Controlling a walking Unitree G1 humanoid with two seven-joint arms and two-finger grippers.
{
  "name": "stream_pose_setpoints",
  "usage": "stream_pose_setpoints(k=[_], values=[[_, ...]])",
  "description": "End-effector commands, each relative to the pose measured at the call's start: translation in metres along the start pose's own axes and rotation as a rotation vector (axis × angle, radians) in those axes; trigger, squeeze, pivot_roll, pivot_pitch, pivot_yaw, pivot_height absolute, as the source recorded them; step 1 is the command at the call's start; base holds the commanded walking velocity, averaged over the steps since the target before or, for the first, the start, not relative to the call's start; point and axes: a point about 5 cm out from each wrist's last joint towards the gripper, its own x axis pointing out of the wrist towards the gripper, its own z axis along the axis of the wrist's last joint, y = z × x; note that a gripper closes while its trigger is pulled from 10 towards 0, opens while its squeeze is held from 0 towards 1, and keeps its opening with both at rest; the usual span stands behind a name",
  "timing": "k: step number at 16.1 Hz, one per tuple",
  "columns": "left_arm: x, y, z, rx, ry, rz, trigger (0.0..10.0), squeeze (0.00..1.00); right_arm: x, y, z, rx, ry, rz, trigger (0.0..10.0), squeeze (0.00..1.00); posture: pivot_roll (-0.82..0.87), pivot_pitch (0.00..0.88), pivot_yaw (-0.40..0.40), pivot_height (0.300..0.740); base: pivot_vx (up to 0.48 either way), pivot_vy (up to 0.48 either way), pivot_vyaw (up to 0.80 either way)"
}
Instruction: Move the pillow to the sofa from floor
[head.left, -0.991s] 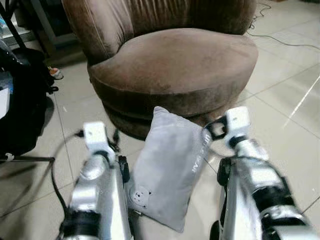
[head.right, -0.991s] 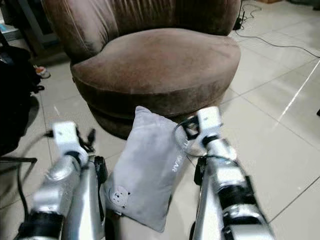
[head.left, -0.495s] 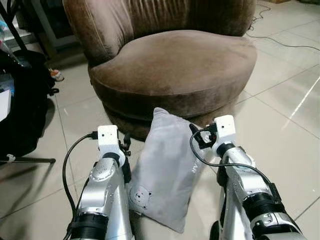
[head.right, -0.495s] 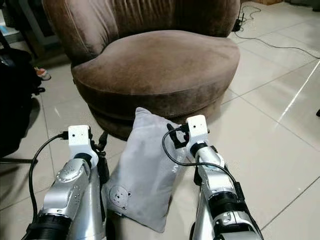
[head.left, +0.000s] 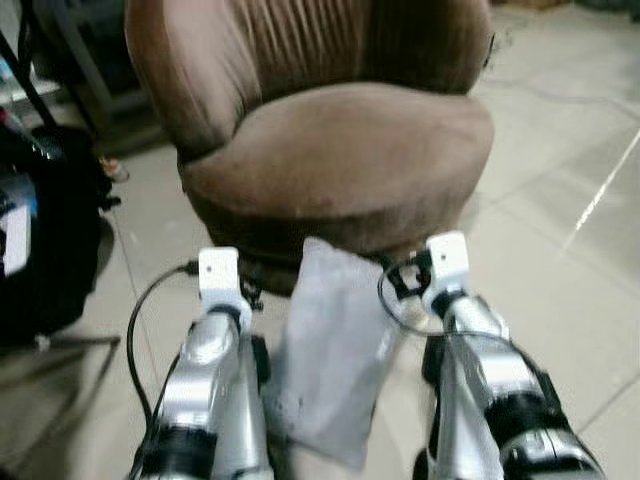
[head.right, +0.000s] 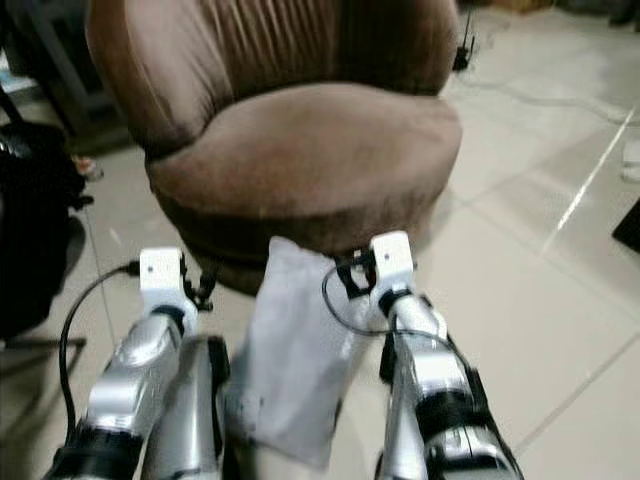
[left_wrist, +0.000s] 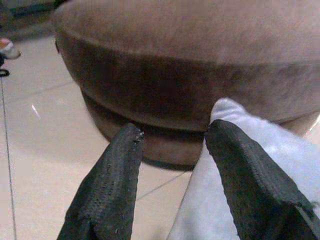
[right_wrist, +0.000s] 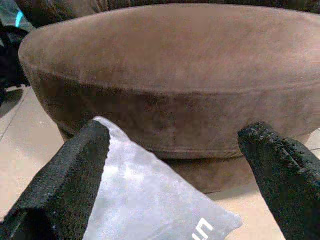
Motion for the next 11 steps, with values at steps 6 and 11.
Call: stream_pose_setpoints(k=[6,11], values=[[0.003,-0.007,0.004,0.014,-0.019,-0.009,10.0,0.0,0.005,0.023,0.005,0.009,-0.021,0.062,10.0,0.0,-0.14,0.0,0.1,0.52,0.0,0.0,0.0],[0.005,-0.008,0.006,0.031,-0.025,-0.014,10.0,0.0,0.005,0.028,0.004,0.01,-0.019,0.078,10.0,0.0,-0.14,0.0,0.102,0.58,0.0,0.0,0.0]])
